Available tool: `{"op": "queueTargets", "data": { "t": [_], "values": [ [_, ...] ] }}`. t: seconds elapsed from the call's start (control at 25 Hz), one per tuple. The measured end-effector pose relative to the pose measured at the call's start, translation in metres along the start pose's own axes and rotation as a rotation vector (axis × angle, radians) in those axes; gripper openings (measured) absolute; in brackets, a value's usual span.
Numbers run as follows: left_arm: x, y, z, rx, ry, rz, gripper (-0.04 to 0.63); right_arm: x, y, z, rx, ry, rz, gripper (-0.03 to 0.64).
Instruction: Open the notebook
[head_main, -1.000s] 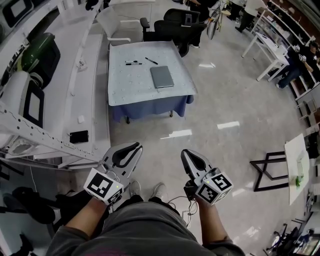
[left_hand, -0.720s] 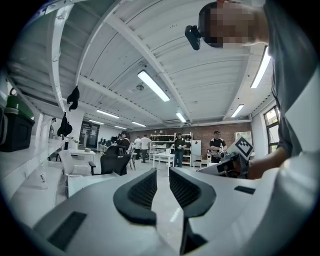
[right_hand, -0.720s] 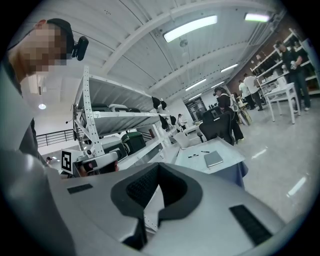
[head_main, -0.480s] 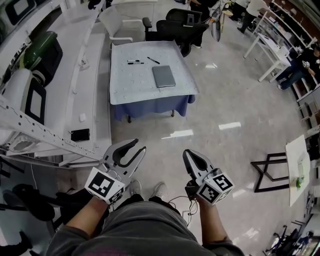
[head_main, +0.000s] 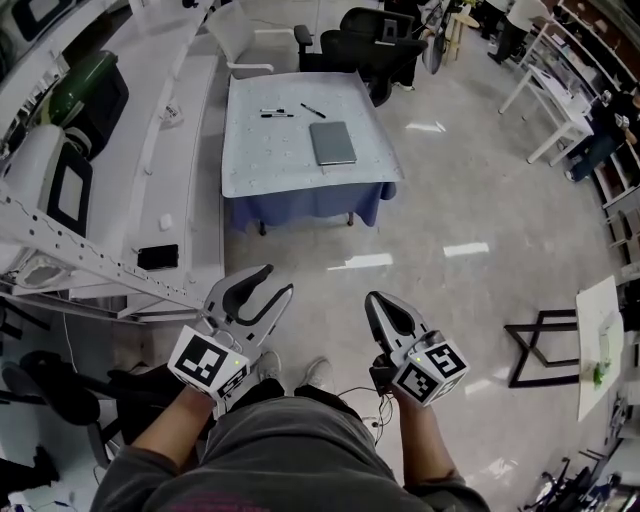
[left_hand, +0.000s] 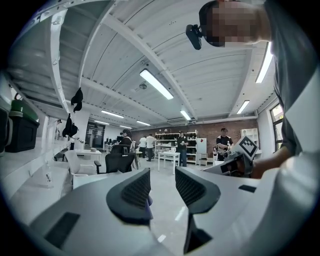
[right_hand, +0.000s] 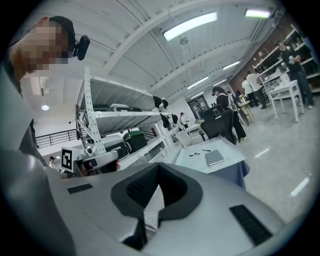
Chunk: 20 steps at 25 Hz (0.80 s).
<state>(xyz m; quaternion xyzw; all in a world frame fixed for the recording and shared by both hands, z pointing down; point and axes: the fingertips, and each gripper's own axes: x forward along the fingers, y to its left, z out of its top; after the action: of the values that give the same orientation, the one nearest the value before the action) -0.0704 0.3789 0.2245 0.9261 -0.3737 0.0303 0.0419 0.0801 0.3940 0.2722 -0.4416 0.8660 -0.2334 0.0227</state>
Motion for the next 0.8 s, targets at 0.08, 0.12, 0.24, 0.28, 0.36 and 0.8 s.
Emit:
{"op": "queueTargets", "data": {
  "t": [0.08,0.12,0.24,0.28,0.36,0.8],
  "values": [
    [0.006,-0.005,-0.002,0.002,0.003,0.010,0.156,-0.004,-0.007,-0.001,0.004,0.004,0.007,0.003],
    [0.009,-0.007,-0.002,0.003,0.003,0.015,0.156,-0.006,-0.011,-0.001,0.005,0.006,0.011,0.003],
    [0.018,-0.013,-0.004,0.007,0.003,0.033,0.156,-0.013,-0.023,0.000,0.002,0.011,0.022,0.003],
    [0.021,-0.015,-0.005,0.007,0.001,0.038,0.156,-0.015,-0.027,0.000,0.000,0.012,0.026,0.003],
    [0.027,-0.018,-0.006,0.008,0.000,0.047,0.156,-0.019,-0.034,0.002,-0.006,0.012,0.031,0.003],
    [0.052,-0.027,-0.007,0.013,-0.005,0.055,0.156,-0.025,-0.063,0.005,0.002,0.015,0.031,0.003]
  ]
}}
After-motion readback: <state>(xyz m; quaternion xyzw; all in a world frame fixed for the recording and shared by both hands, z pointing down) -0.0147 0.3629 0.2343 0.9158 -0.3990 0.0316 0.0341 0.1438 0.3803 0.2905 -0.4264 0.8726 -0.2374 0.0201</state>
